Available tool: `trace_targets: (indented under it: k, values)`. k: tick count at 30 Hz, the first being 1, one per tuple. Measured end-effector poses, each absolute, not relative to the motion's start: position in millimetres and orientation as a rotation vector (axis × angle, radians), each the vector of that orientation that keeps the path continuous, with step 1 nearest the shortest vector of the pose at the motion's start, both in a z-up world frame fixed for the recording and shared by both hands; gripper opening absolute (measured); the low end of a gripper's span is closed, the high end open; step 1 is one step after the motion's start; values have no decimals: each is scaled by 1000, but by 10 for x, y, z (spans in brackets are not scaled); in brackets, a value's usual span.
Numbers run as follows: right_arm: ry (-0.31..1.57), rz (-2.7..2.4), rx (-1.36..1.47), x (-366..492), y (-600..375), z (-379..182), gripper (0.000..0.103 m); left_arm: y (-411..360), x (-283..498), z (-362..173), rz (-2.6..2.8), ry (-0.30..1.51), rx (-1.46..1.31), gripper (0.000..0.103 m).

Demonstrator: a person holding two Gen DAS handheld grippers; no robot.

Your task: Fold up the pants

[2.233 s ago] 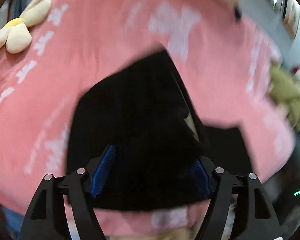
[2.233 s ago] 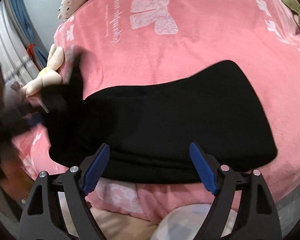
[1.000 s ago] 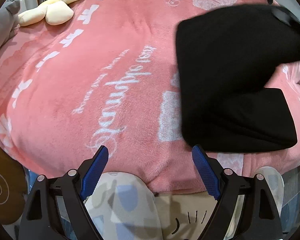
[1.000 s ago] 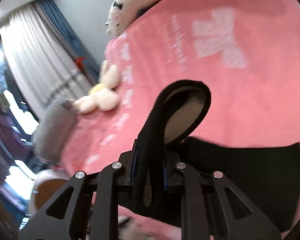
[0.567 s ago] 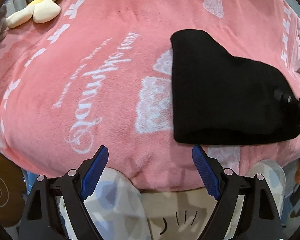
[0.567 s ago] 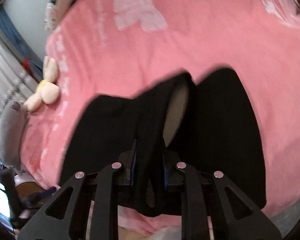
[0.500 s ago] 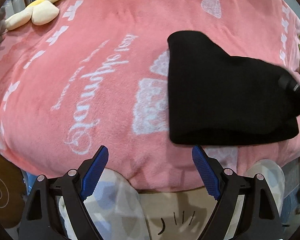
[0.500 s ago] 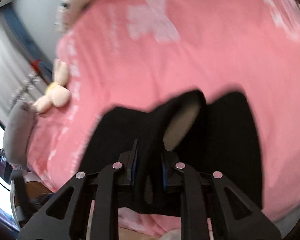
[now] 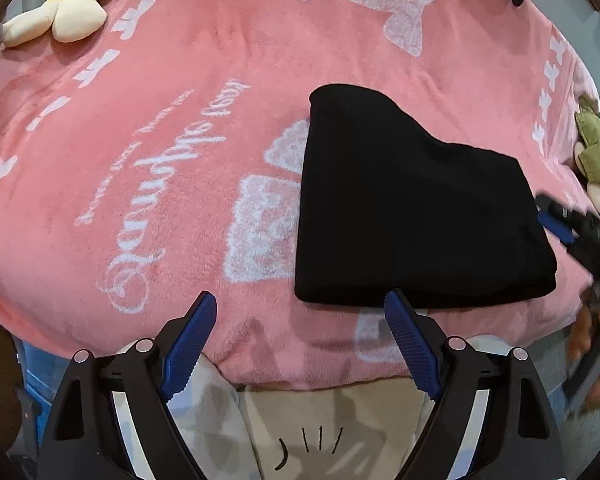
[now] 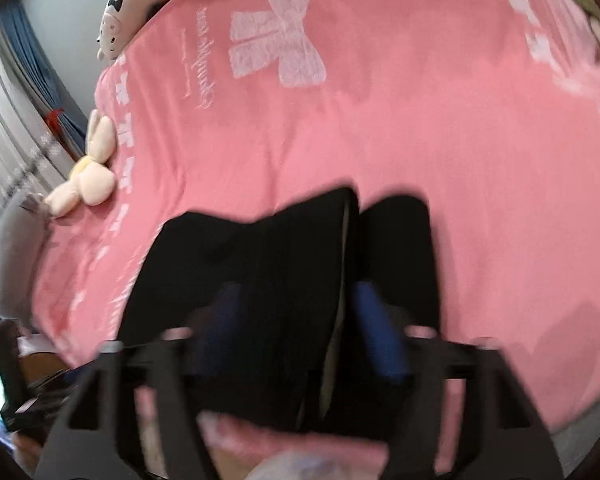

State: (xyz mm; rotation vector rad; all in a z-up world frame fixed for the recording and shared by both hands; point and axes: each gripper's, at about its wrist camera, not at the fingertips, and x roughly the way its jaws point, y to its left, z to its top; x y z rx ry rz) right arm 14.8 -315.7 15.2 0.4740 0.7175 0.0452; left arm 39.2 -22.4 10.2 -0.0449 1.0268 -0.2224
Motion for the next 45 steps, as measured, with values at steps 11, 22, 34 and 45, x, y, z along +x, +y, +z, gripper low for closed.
trace_targets:
  k: [11, 22, 34, 45]
  values:
    - [591, 126, 442, 373, -3099, 677, 9, -170, 444, 176, -205, 1013, -46, 83]
    - [694, -34, 493, -13, -3440, 182, 61, -319, 679, 169, -312, 1048, -196, 86]
    - [738, 62, 657, -72, -3242, -90, 39, -401, 1302, -93, -466, 1032, -400, 31]
    - [867, 51, 396, -249, -2358, -221, 56, 581, 770, 94, -211, 1031, -274, 48]
